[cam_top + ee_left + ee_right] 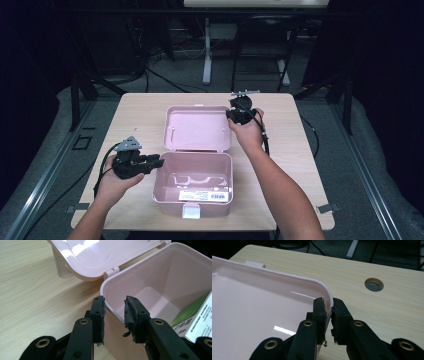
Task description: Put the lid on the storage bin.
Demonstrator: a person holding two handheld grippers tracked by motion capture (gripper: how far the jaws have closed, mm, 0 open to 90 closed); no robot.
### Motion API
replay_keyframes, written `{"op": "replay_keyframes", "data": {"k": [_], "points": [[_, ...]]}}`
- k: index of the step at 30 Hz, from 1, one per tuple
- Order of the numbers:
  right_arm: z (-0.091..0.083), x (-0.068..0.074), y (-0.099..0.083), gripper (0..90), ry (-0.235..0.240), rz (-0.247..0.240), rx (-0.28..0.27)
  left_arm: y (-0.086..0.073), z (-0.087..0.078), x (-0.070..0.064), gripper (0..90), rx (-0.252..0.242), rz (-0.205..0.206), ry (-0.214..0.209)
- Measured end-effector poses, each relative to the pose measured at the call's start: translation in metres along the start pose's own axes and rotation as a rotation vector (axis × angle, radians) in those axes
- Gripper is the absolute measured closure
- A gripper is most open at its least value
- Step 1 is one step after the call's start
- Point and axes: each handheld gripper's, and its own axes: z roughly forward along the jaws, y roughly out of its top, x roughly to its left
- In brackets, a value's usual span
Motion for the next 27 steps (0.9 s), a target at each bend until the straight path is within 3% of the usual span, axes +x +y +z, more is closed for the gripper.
{"op": "replay_keyframes", "data": {"k": [27], "points": [[-0.047,0.010,0.016,85.5,0.017,-0.045,-0.092,-0.001,0.000,-0.001,69.2,-0.006,-0.021,0.004]]}}
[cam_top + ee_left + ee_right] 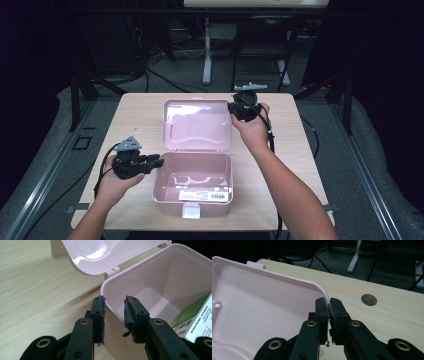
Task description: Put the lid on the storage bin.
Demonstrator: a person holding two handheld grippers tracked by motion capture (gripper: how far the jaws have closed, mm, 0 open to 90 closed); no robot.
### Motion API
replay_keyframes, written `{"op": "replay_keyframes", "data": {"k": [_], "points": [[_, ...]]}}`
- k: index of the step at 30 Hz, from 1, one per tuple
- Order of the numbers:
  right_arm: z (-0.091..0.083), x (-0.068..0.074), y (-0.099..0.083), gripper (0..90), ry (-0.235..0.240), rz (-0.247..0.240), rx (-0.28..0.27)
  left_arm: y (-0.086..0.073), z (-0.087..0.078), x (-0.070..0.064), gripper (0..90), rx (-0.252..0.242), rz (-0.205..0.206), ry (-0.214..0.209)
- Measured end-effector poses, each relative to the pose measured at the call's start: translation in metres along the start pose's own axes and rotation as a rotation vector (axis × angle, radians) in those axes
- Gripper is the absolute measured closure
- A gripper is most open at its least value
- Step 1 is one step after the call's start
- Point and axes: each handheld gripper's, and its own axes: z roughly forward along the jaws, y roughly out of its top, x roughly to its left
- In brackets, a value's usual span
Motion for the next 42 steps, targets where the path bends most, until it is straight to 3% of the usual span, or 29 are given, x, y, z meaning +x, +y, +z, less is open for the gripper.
{"op": "replay_keyframes", "data": {"k": [4,19,42], "points": [[-0.006,0.003,0.001,85.7,-0.008,-0.026,-0.012,0.000,0.000,0.000,69.3,0.000,-0.001,0.000],[-0.026,0.007,0.001,86.4,0.013,-0.034,-0.057,0.000,0.000,0.000,69.4,-0.002,-0.003,0.002],[-0.058,0.019,-0.006,86.5,0.017,-0.119,-0.141,0.000,0.000,0.000,69.5,-0.003,-0.006,0.004]]}}
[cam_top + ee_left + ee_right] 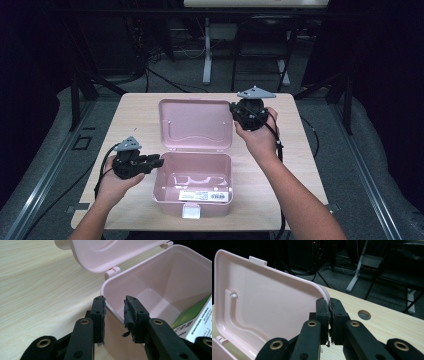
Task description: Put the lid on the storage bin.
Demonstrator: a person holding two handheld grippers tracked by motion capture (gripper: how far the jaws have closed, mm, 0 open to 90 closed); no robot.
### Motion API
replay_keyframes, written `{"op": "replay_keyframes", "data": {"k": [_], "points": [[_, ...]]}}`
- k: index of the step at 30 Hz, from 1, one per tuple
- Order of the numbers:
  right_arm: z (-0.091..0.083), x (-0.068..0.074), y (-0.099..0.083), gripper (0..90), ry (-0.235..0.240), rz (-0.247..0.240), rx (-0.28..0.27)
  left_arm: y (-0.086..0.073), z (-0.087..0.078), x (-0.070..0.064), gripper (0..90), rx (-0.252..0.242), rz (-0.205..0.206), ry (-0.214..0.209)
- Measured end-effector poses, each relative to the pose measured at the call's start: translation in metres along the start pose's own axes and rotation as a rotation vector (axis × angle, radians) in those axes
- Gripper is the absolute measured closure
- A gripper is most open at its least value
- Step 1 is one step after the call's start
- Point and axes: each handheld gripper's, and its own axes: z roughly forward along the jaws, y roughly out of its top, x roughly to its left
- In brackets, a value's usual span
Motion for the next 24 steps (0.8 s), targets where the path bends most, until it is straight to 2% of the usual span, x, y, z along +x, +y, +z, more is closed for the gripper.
{"op": "replay_keyframes", "data": {"k": [10,13,16,20,24], "points": [[-0.019,0.009,-0.009,86.5,-0.014,-0.059,-0.070,0.000,0.000,0.000,69.4,-0.001,-0.015,-0.003],[-0.020,0.010,-0.010,86.5,-0.015,-0.065,-0.080,0.000,0.001,0.002,68.9,0.001,-0.023,-0.013],[-0.021,0.009,-0.010,86.5,-0.014,-0.061,-0.082,0.001,0.000,0.003,67.3,-0.001,-0.026,-0.002],[-0.021,0.010,-0.011,86.5,-0.013,-0.063,-0.085,0.007,-0.006,0.006,63.6,-0.039,-0.036,0.031],[-0.022,0.009,-0.011,86.5,-0.008,-0.065,-0.087,0.018,-0.011,0.009,61.1,-0.069,-0.041,0.045]]}}
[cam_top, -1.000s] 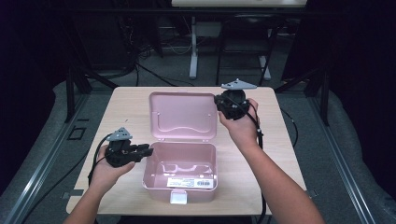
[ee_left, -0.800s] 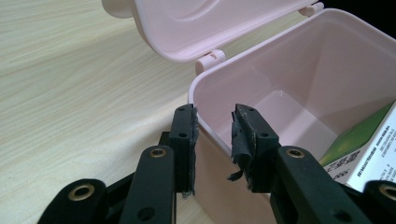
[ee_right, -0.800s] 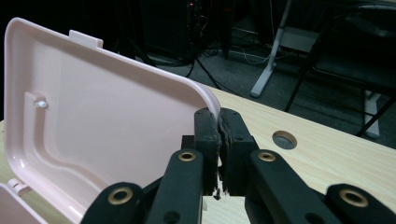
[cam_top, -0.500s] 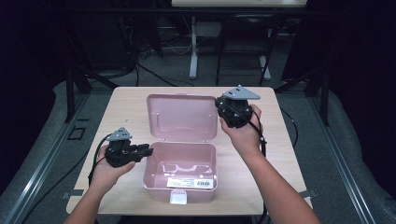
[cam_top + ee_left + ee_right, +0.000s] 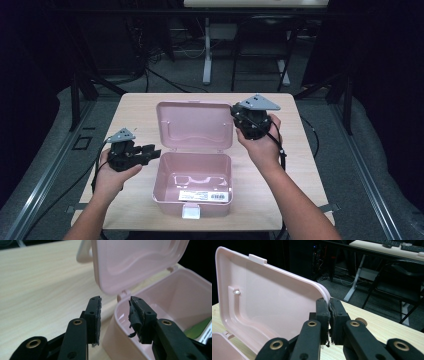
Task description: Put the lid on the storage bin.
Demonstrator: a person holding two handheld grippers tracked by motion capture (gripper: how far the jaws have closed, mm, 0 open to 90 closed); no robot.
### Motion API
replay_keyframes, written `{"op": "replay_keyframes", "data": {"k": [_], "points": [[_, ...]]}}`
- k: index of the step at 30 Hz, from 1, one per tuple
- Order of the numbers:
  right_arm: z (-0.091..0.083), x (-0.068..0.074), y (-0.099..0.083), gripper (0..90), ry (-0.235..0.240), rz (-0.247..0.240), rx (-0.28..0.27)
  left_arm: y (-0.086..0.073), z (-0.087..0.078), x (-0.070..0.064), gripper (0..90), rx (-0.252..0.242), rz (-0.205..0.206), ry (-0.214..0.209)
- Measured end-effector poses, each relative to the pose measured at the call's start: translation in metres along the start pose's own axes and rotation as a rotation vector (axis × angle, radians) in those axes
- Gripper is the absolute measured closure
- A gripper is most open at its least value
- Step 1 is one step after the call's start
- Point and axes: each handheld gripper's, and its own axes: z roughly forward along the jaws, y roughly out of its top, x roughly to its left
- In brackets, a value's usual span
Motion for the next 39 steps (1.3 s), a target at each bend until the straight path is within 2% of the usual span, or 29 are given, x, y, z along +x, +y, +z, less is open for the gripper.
{"op": "replay_keyframes", "data": {"k": [3,4,5,10,18,23,28,34,39], "points": [[-0.001,0.001,0.000,86.4,0.000,-0.004,-0.001,0.012,-0.004,-0.002,60.6,-0.035,0.027,0.028],[-0.001,0.001,0.000,86.4,0.000,-0.001,-0.003,0.022,-0.006,-0.002,60.7,-0.055,0.026,0.053],[-0.001,0.001,0.000,86.4,0.000,-0.001,-0.003,0.022,-0.006,-0.002,60.7,-0.055,0.026,0.053],[-0.002,0.001,-0.001,86.4,0.001,-0.003,-0.011,0.048,-0.010,-0.001,61.2,-0.108,0.024,0.102],[-0.004,0.002,-0.002,86.4,0.005,-0.004,-0.020,0.076,-0.006,-0.003,66.2,-0.140,0.030,0.159],[-0.005,0.002,-0.004,86.4,0.007,-0.002,-0.027,0.084,0.001,-0.006,71.5,-0.151,0.027,0.181],[-0.006,0.002,-0.004,86.3,0.007,-0.005,-0.031,0.086,0.006,-0.009,80.4,-0.139,0.037,0.215],[-0.008,0.003,-0.006,86.0,0.013,0.001,-0.048,0.084,0.005,-0.010,82.9,-0.156,0.011,0.218],[-0.008,-0.001,-0.009,83.4,0.039,0.036,-0.042,0.082,0.002,-0.012,83.3,-0.173,0.001,0.205]]}}
